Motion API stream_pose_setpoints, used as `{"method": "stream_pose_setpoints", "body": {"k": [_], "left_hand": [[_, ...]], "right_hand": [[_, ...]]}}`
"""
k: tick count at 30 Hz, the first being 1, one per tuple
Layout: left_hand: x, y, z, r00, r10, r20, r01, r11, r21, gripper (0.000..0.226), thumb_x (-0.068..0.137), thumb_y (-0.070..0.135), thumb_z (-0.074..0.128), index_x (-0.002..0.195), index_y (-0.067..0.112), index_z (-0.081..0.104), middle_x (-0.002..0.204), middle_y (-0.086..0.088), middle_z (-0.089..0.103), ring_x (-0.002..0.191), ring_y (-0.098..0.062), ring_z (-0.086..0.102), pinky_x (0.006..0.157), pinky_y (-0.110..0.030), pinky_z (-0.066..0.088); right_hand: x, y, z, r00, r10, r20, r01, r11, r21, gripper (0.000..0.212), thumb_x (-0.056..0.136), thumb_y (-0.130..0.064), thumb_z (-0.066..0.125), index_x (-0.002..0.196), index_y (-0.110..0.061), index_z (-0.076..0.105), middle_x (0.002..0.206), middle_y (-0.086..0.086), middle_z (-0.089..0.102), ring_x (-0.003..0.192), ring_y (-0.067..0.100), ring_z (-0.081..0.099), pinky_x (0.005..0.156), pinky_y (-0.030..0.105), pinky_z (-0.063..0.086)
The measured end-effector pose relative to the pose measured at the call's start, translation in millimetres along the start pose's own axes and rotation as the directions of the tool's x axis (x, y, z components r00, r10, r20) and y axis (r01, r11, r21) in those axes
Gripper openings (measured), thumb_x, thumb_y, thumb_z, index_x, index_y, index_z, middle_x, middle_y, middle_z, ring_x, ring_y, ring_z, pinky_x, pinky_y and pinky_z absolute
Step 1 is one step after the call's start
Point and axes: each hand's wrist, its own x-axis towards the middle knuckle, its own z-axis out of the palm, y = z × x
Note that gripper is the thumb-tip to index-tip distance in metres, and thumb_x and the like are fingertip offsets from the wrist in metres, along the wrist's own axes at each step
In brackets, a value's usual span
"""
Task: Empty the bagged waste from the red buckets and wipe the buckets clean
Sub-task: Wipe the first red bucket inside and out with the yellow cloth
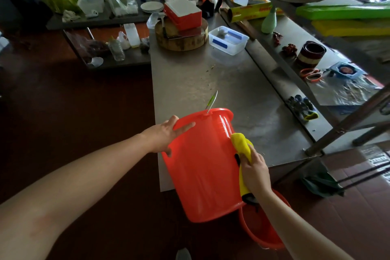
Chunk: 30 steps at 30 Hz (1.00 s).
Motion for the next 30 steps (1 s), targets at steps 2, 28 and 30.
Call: {"method": "stream_pose_setpoints", "body": {"k": [2, 28, 30], "left_hand": [[1, 0, -1, 1.0, -0.004, 0.004, 0.004, 1.0, -0.009, 0.146, 0.067, 0.03, 0.092, 0.143, 0.061, -0.029, 0.146, -0.007, 0.011, 0.114, -0.026, 0.053, 0.083, -0.04, 0.06], [-14, -13, 10, 0.999, 0.003, -0.035, -0.004, 1.0, -0.005, 0.141, 0.069, 0.033, 0.091, 0.149, 0.054, -0.024, 0.143, -0.007, 0.015, 0.118, -0.03, 0.053, 0.089, -0.042, 0.057], [-17, -17, 14, 0.999, 0.014, -0.05, -0.016, 0.999, -0.032, 0.139, 0.07, 0.031, 0.09, 0.15, 0.054, -0.021, 0.145, -0.007, 0.013, 0.116, -0.029, 0.053, 0.087, -0.041, 0.058]], "right_hand": [[-18, -6, 4, 0.988, -0.146, -0.042, 0.141, 0.986, -0.092, 0.05, 0.098, -0.035, 0.063, 0.146, -0.033, 0.05, 0.149, 0.006, 0.049, 0.126, 0.035, 0.054, 0.095, 0.044, 0.049], [-65, 37, -19, 0.177, -0.717, 0.674, 0.971, 0.017, -0.238, 0.067, 0.095, -0.046, 0.056, 0.155, -0.048, 0.027, 0.168, 0.002, 0.016, 0.153, 0.035, 0.02, 0.116, 0.054, 0.031], [-54, 17, -12, 0.04, -0.644, 0.764, 0.979, -0.128, -0.159, 0.064, 0.096, -0.048, 0.051, 0.155, -0.05, 0.024, 0.169, 0.0, 0.011, 0.154, 0.034, 0.017, 0.116, 0.055, 0.032]]}}
